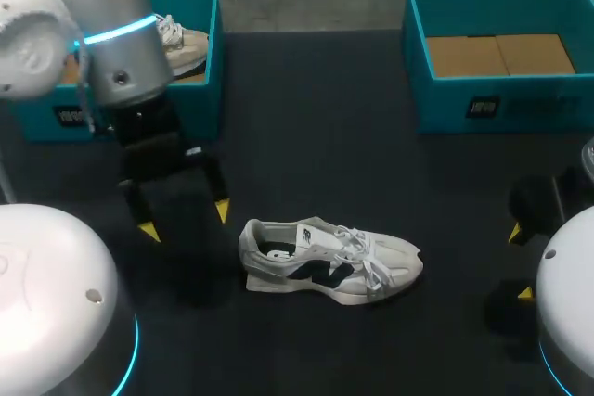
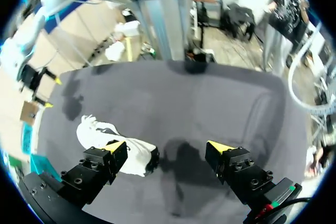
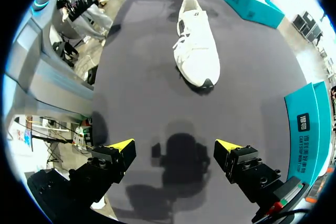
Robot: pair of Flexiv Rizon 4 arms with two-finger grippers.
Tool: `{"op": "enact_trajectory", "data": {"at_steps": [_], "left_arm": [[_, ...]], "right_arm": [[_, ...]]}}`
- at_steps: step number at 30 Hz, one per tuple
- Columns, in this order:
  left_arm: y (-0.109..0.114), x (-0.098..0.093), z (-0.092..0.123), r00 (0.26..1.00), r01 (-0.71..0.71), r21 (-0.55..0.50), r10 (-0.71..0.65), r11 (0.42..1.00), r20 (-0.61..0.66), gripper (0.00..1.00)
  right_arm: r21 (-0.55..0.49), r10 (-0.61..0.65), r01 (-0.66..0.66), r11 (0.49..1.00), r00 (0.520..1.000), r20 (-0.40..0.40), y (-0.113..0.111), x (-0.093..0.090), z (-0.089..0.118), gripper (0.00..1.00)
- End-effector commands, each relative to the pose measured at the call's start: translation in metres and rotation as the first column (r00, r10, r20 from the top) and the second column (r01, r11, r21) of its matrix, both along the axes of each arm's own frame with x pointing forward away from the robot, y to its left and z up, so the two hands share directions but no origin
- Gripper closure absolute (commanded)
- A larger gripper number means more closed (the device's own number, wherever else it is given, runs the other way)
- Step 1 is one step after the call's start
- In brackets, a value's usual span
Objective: Take the shoe out of the shoebox, open the shoe tongue, remove and reinsert the insole, then place the shoe into the shoebox
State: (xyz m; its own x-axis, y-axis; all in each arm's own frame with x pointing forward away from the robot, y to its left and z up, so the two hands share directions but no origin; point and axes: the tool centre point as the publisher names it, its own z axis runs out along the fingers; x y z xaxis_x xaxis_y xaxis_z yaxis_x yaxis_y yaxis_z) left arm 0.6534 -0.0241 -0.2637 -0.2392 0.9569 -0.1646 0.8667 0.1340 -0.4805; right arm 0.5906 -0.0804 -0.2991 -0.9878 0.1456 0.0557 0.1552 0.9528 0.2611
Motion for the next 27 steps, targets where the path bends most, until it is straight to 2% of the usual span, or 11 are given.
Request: {"op": "enact_trajectory", "data": {"at_steps": [1,17,22,27], "left_arm": [[0.01,0.003,-0.005,0.991,-0.074,-0.075,0.065,0.994,-0.115,0.0],[0.01,0.003,-0.005,0.991,-0.074,-0.075,0.065,0.994,-0.115,0.0],[0.019,0.008,-0.018,0.902,-0.381,-0.065,0.356,0.922,-0.242,0.0],[0.033,0.013,-0.021,0.789,-0.564,-0.055,0.519,0.824,-0.329,0.0]], "right_arm": [[-0.002,0.0,0.0,1.0,1.0,0.003,0.0,-0.002,-0.001,0.0],[-0.002,0.0,0.0,1.0,1.0,0.003,0.0,-0.002,-0.001,0.0],[-0.002,0.0,0.0,1.0,1.0,0.003,0.0,-0.002,-0.001,0.0],[-0.002,0.0,0.0,1.0,1.0,0.003,0.0,-0.002,-0.001,0.0]]}}
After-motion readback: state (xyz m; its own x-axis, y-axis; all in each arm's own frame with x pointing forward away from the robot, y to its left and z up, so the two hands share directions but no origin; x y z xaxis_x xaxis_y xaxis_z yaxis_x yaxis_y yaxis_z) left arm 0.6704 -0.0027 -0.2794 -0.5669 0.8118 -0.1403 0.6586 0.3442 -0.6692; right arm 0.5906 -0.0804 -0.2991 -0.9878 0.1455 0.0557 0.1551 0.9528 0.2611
